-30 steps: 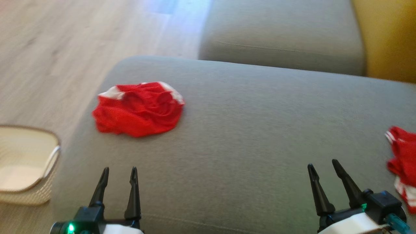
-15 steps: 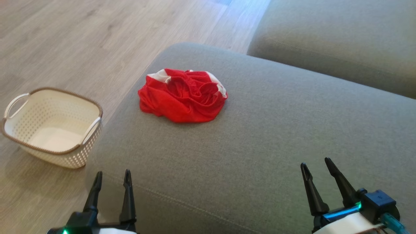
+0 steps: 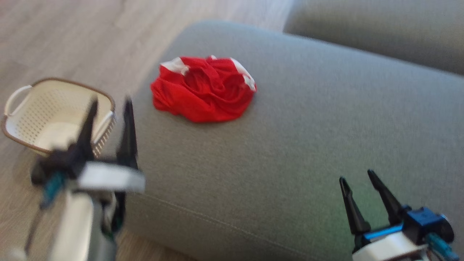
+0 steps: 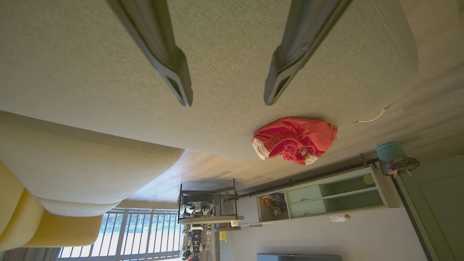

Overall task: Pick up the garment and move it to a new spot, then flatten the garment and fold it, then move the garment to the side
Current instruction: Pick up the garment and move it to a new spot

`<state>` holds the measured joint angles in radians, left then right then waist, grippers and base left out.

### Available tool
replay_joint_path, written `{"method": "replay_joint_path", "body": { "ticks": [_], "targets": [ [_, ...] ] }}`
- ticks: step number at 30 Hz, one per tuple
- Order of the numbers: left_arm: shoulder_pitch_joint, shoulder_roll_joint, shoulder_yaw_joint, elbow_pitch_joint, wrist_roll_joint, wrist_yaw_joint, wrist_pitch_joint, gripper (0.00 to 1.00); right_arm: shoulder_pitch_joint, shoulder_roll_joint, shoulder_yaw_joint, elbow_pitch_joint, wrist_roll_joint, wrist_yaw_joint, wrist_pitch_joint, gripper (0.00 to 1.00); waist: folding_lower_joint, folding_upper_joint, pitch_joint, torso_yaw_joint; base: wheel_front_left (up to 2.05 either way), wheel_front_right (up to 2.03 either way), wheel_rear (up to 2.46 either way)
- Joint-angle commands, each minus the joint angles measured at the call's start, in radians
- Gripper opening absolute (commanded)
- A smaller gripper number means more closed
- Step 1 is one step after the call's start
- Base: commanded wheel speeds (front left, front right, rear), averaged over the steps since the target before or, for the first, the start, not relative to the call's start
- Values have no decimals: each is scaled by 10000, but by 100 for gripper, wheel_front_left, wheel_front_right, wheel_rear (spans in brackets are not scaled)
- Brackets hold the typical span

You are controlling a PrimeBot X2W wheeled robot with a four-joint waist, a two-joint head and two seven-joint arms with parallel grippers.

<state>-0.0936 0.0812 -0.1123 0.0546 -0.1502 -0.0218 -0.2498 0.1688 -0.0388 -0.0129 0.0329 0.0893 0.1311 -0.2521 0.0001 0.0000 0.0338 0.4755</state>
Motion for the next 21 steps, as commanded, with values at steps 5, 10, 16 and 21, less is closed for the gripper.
{"method": "replay_joint_path", "body": {
  "ticks": [5,10,16,21],
  "targets": [
    [-3491,390,681,1611,-713,-434,655,100,-1088,-114,139,-455,-485,-4,-97,100,-1,0,1511,-929,0,0,0],
    [-5843,628,761,3763,-1548,-736,2710,100,-1621,-114,24,-653,-732,-4,-97,100,-1,0,2435,-1487,0,0,0],
    [-8228,770,843,6219,-2368,-900,4547,100,-2167,-114,-5,-807,-1016,-4,-97,100,-1,0,3405,-2056,0,0,0],
    [-9544,1008,811,7854,-2403,-657,5304,100,-2650,-114,47,-917,-1145,-4,-97,100,-1,0,4044,-2439,0,0,0]
  ]
}}
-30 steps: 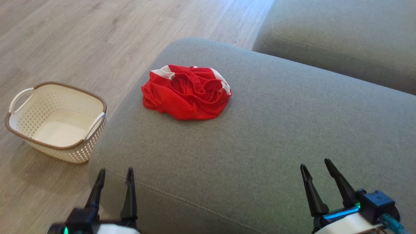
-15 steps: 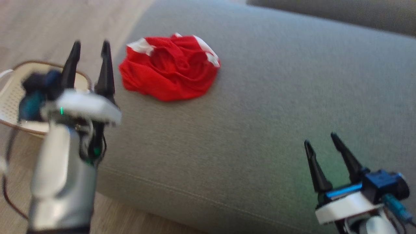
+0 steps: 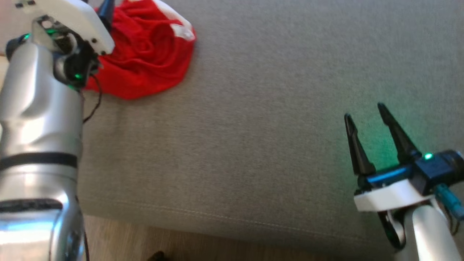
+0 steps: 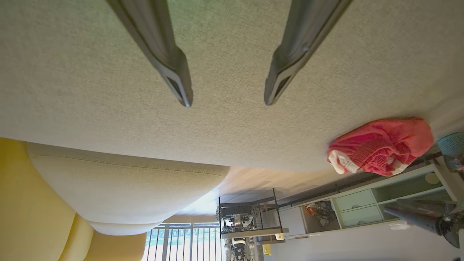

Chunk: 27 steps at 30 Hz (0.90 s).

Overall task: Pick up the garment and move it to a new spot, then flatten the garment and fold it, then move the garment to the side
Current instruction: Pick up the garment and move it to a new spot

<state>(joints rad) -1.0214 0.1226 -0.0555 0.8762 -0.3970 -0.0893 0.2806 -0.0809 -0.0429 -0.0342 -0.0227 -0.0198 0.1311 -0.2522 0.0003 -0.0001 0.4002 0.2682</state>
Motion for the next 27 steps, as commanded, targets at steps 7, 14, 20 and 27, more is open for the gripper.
{"method": "replay_joint_path", "body": {
  "ticks": [7,14,20,27],
  "targets": [
    [-933,883,265,1319,30,276,409,100,-666,-74,215,-628,-42,-4,-95,100,-3,1,1092,-810,0,0,0],
    [-1005,806,102,2300,17,147,117,100,-789,-74,56,-763,-113,-4,-95,100,-3,1,1590,-796,0,0,0],
    [-1019,694,40,2928,-179,-105,19,100,-950,-74,27,-756,-154,-4,-95,100,-3,1,1716,-716,0,0,0],
    [-908,666,-114,3047,-302,-320,-790,0,-1061,-74,2,-668,-171,-4,-95,100,-3,1,1512,-670,0,0,0]
  ]
}}
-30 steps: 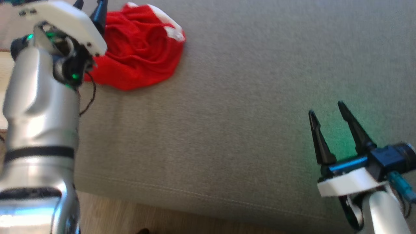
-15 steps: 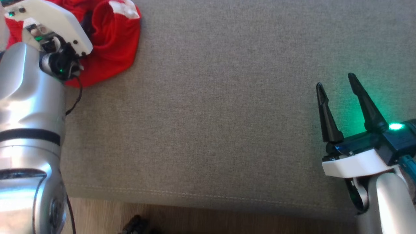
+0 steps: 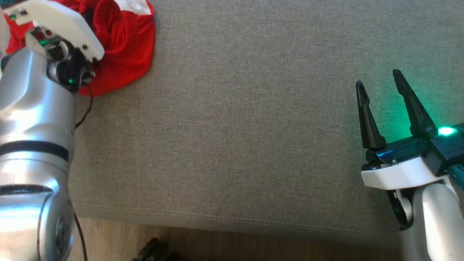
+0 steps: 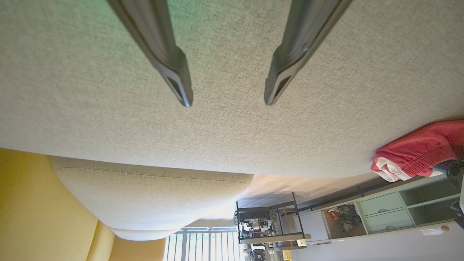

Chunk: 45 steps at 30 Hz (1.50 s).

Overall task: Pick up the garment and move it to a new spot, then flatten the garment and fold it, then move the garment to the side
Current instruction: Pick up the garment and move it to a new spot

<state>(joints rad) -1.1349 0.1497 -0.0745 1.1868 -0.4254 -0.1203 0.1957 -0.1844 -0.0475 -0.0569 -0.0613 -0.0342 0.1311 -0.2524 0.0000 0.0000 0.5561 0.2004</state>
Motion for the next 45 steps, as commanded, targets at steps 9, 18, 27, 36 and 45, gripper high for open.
{"method": "replay_joint_path", "body": {
  "ticks": [9,18,27,36,45],
  "targets": [
    [492,528,-471,-1276,-385,-98,-2624,0,201,-28,350,-10,152,-4,-93,100,0,0,-1115,-6,0,0,0],
    [1223,830,-1760,-3809,-802,-102,-4288,0,677,-28,278,178,627,-4,-93,100,0,0,-2684,-237,0,0,0],
    [2474,935,-2758,-6731,-498,-40,-4346,0,1022,-28,256,39,945,-4,-93,100,0,0,-3631,-1330,0,0,0],
    [3727,637,-3922,-8606,36,292,-3537,0,1019,-28,217,-330,1270,-4,-93,100,0,0,-3626,-3134,0,0,0],
    [4009,376,-4568,-7912,20,267,-2988,0,920,-28,262,-411,1742,-4,-93,100,0,0,-2833,-4708,0,0,0]
  ]
}}
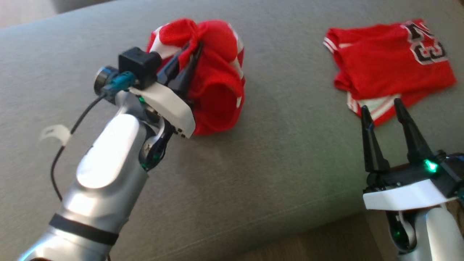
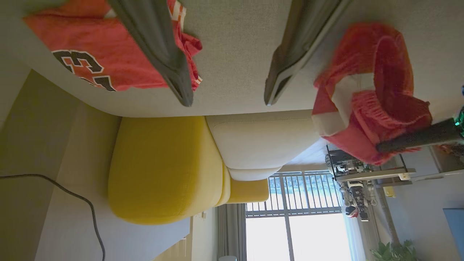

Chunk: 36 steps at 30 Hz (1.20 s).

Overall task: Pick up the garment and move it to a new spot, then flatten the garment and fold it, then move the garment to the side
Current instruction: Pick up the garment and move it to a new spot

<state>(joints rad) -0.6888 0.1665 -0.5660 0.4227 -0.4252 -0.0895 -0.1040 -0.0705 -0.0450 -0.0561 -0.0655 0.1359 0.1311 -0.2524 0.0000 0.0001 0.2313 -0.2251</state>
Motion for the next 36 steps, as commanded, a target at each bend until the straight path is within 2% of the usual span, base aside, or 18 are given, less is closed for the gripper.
{"method": "replay_joint_path", "body": {
  "ticks": [1,7,8,9,10,15,20,28,36],
  "targets": [
    [-492,184,293,-15,6,-53,111,0,-261,-53,329,-376,97,-4,-93,100,0,-1,534,-591,0,0,0],
    [-741,-74,177,1644,-102,-90,-82,0,-432,-53,619,-351,416,-4,-93,100,0,-1,926,-1064,0,0,0],
    [-772,-110,146,1910,-63,-72,-186,30,-434,-53,657,-339,461,-4,-93,100,0,-1,937,-1091,0,0,0],
    [-798,-157,149,2159,-46,-13,-290,47,-424,-53,700,-326,508,-4,-93,100,0,-1,928,-1107,0,0,0],
    [-825,-215,157,2366,-35,48,-419,100,-406,-53,753,-313,536,-4,-93,100,0,-1,901,-1106,0,0,0],
    [-863,-507,169,2826,42,301,-1160,100,-254,-53,752,-175,511,-4,-93,100,0,-1,497,-690,0,0,0],
    [-126,-740,442,2109,-36,773,-1527,100,-148,-53,819,96,536,-4,-93,100,0,-1,-147,218,0,0,0],
    [2475,-483,1129,-537,582,1651,-1574,100,283,-52,808,648,438,-4,-93,100,0,-1,-1383,1858,0,0,0],
    [5138,-291,2160,-3414,1590,2439,-1576,100,898,-52,646,893,314,-4,-93,100,0,-1,-2221,2797,0,0,0]
  ]
}}
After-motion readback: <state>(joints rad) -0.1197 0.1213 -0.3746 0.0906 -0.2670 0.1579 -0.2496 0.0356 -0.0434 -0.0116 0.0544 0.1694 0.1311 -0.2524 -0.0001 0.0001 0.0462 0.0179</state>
